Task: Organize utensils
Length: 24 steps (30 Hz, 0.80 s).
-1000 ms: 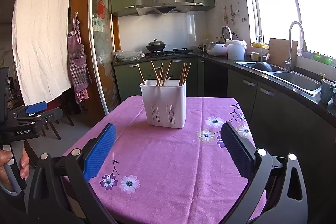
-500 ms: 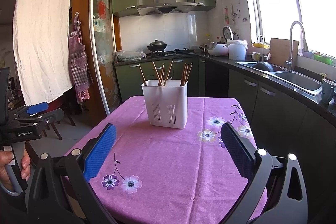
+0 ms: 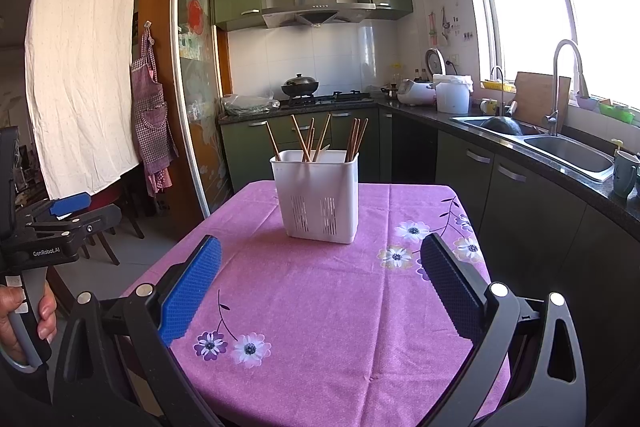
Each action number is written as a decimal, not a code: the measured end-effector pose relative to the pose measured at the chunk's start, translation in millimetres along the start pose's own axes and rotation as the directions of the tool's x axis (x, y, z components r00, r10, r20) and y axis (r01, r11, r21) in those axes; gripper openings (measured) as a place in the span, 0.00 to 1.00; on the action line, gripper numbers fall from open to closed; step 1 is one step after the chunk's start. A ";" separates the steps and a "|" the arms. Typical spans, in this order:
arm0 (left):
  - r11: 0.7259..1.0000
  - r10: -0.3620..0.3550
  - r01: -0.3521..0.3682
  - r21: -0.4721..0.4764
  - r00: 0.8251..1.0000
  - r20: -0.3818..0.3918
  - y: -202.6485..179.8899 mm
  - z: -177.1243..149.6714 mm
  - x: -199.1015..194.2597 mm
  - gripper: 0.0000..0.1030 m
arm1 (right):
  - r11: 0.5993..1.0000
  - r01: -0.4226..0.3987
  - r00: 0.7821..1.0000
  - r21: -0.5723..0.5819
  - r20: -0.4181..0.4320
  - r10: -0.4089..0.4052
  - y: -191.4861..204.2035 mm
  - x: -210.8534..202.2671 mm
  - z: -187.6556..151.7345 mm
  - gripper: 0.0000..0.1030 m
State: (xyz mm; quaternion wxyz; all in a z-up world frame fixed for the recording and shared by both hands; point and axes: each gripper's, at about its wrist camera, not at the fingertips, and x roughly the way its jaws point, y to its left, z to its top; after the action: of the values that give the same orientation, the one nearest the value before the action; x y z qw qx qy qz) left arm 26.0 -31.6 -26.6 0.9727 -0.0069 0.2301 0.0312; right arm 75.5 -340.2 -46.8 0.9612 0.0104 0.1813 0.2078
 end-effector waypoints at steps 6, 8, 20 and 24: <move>1.000 -0.009 0.009 0.002 1.000 -0.009 2.5 -0.2 0.5 0.93 | 1.000 0.000 1.000 0.000 -0.002 0.000 0.0 0.7 -1.0 0.95; 1.000 -0.019 0.018 -0.004 1.000 -0.015 1.8 1.2 2.2 0.93 | 1.000 -0.001 1.000 -0.001 -0.005 0.001 0.0 2.0 -2.1 0.95; 1.000 -0.001 0.000 -0.017 1.000 -0.025 7.8 2.0 3.9 0.93 | 1.000 -0.003 1.000 -0.001 -0.012 0.003 -0.4 5.2 -5.4 0.95; 1.000 -0.014 0.013 -0.024 0.999 -0.039 6.9 2.4 6.9 0.93 | 1.000 -0.004 1.000 -0.002 -0.014 0.004 -1.7 6.9 -6.3 0.95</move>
State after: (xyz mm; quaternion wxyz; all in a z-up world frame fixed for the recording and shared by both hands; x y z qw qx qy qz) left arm 32.8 -24.2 -27.6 0.9680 -0.0207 0.2487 0.0272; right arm 79.7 -339.3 -55.2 0.9595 0.0084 0.1879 0.2099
